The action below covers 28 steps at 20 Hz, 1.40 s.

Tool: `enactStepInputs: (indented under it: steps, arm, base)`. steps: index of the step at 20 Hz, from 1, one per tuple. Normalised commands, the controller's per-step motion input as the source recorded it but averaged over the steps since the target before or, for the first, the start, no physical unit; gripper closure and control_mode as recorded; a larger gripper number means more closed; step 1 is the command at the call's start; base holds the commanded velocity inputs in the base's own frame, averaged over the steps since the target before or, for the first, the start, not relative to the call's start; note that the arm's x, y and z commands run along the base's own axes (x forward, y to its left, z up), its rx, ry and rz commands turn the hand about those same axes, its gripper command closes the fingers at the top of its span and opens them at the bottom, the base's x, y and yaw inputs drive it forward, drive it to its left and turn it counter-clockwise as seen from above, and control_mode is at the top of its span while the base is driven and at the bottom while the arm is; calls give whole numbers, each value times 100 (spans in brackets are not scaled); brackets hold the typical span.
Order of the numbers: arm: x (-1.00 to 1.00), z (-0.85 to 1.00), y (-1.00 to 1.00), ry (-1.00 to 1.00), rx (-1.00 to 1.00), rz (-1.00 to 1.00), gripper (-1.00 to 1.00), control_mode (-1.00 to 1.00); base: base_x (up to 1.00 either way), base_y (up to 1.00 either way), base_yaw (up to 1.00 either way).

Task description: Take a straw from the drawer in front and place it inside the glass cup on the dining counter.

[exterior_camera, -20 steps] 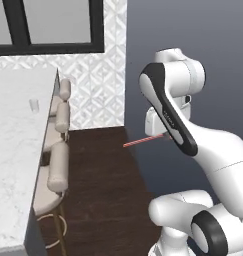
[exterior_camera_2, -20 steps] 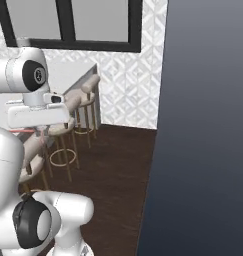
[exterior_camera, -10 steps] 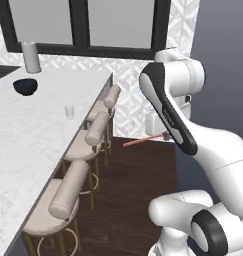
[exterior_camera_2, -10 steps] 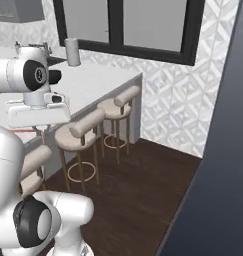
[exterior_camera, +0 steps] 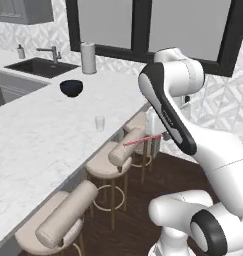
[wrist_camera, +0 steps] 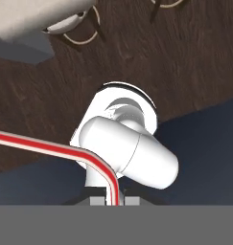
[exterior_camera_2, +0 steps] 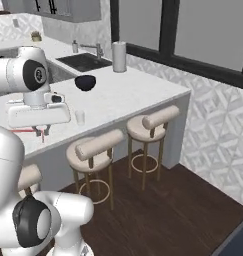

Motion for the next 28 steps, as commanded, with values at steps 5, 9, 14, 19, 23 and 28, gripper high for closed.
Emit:
enactStepInputs:
  steps: [5,9,14,19,23,28]
  arm:
    - [0,0,0,0,0,0,100,100]
    - [0,0,0,0,0,0,100,100]
    - [0,0,0,0,0,0,100,100]
    - [0,0,0,0,0,0,100,100]
    - [0,0,0,0,0,0,100,100]
    - [0,0,0,0,0,0,100,100]
  base:
    - [63,-68,56]
    - [50,-81,55]
    - [53,-76,56]
    - [71,-56,51]
    - [69,-51,49]
    - [88,-5,31]
